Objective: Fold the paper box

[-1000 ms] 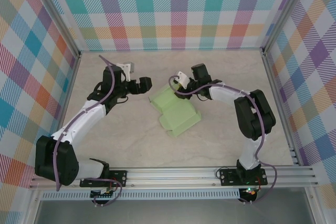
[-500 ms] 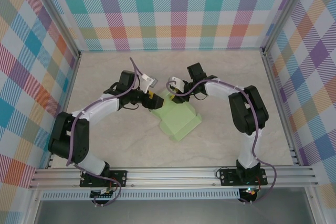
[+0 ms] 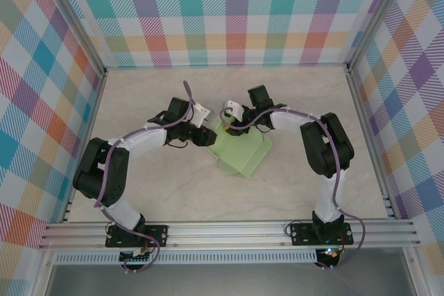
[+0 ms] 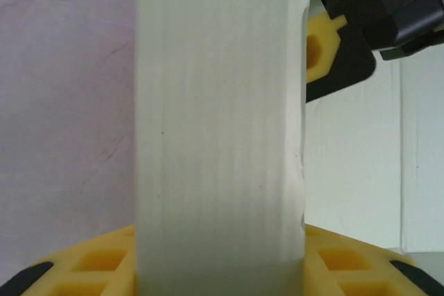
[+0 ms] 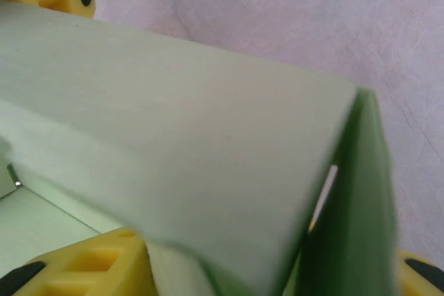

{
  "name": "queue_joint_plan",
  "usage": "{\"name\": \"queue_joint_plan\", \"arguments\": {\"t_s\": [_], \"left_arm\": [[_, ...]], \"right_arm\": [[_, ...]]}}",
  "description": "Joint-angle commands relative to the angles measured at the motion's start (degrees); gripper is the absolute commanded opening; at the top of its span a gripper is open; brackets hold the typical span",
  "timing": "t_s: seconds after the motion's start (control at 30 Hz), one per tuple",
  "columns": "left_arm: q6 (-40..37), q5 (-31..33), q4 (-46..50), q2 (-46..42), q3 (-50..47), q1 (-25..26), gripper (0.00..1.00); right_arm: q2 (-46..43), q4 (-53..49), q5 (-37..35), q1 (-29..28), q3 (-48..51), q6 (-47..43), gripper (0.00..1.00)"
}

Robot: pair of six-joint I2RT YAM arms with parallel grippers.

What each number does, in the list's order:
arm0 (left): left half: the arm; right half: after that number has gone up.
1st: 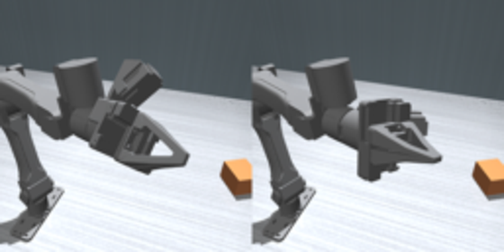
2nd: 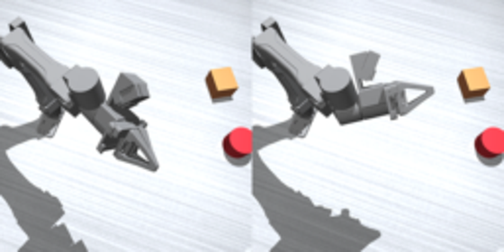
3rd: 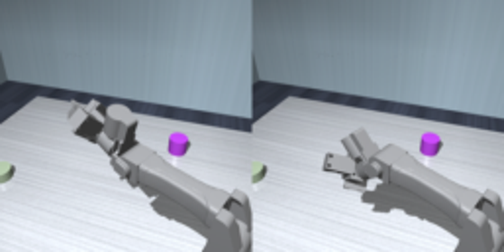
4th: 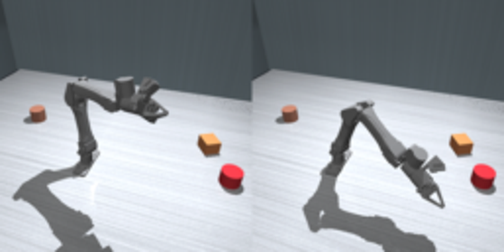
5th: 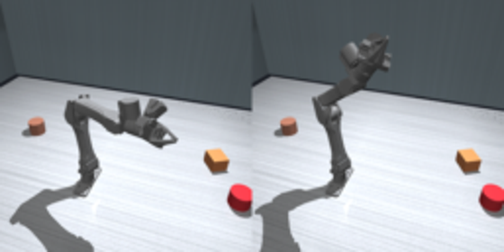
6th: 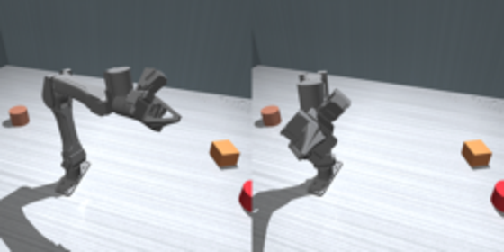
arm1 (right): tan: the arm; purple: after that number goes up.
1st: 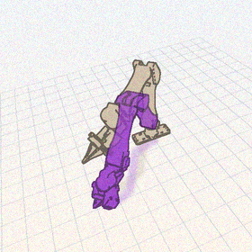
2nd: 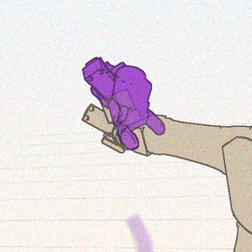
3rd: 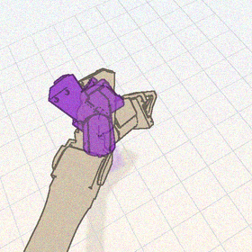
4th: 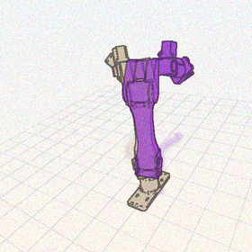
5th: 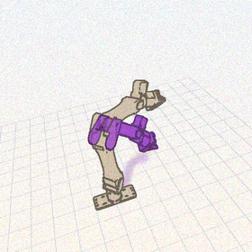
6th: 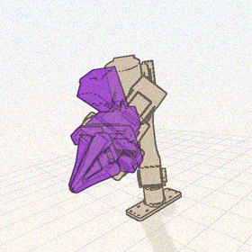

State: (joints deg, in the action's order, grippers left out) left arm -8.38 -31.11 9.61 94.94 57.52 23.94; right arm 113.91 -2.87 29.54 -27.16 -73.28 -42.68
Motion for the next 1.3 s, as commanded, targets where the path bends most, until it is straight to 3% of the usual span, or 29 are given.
{"name": "queue_joint_plan", "arguments": {"t_s": [0.0, 0.37, 0.63, 0.77, 1.0, 1.27], "left_arm": [[1.42, 2.81, 0.5, 0.16, 2.29, 0.58, 0.4], [3.67, 2.27, 2.07, 1.74, 4.48, 0.53, 0.42], [4.98, 2.94, 1.29, 2.18, 4.44, 0.57, 0.42], [4.95, 2.86, 1.47, 2.25, 4.63, 0.57, 0.43], [4.85, 1.93, 1.42, 2.05, 4.36, 0.58, 0.43], [4.52, 1.23, 2.32, 2.03, 4.97, 0.58, 0.43]], "right_arm": [[-2.67, 3.91, 2.29, 0.91, 2.02, 2.48, 0.51], [-9.56, 1.91, 5.77, 2.36, 4.24, 3.91, 0.55], [-8.91, -16.83, 13.31, 3.55, -3.02, -3.1, 0.6], [-10.43, -15.15, 15.4, 5.99, -2.24, 1.01, 0.61], [-11.55, -9.27, 10.99, 7.71, -0.31, 4.03, 0.6], [-10.88, -7.07, 14.32, 11.97, -1.78, 7.1, 0.59]]}}
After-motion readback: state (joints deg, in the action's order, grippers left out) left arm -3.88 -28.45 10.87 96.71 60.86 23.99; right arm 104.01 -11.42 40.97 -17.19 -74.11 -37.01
